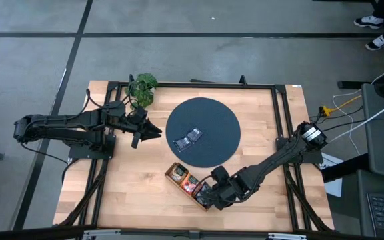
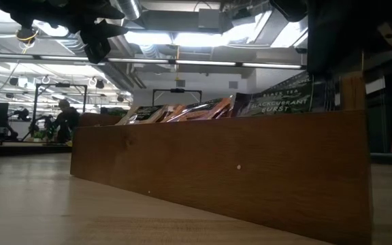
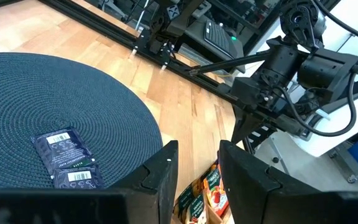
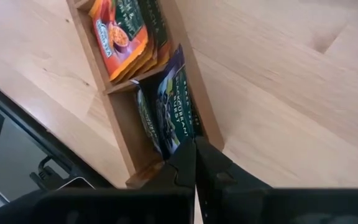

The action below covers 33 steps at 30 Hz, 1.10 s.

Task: Pick & Place Tea
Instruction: Adjust the violet tea bags inside the right section of the wooden organizer

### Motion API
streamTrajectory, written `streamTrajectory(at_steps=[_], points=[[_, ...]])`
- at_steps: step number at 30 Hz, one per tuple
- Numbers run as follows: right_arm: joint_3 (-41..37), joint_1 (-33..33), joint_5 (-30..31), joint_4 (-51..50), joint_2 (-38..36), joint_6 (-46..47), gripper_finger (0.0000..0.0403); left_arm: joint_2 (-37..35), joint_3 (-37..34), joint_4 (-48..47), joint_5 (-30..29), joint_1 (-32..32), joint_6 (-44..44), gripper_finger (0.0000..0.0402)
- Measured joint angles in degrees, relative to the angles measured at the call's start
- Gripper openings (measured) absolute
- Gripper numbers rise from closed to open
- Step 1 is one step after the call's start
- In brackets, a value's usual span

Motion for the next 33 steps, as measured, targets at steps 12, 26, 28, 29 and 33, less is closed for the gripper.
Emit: streamTrajectory(at_steps=[12,26,28,29,33], points=[[0.0,0.0,-0.8,0.6,0.0,-1.7,0.0042,0.0,0.0,0.0,0.0,0.0,0.0,0.0114],[0.0,-0.5,1.9,1.2,0.0,-0.2,0.0148,0.0,0.0,0.0,0.0,0.0,1.0,0.0114],[0.0,-1.2,2.2,0.7,0.0,0.1,0.0144,0.0,0.0,0.0,0.0,0.0,1.0,0.0114],[0.0,-1.5,2.3,0.5,0.0,0.1,0.0141,0.0,0.0,0.0,0.0,0.0,1.0,0.0114],[0.0,-3.1,2.4,-0.3,0.0,-0.5,0.0114,0.0,0.0,0.0,0.0,0.0,1.0,0.0114]])
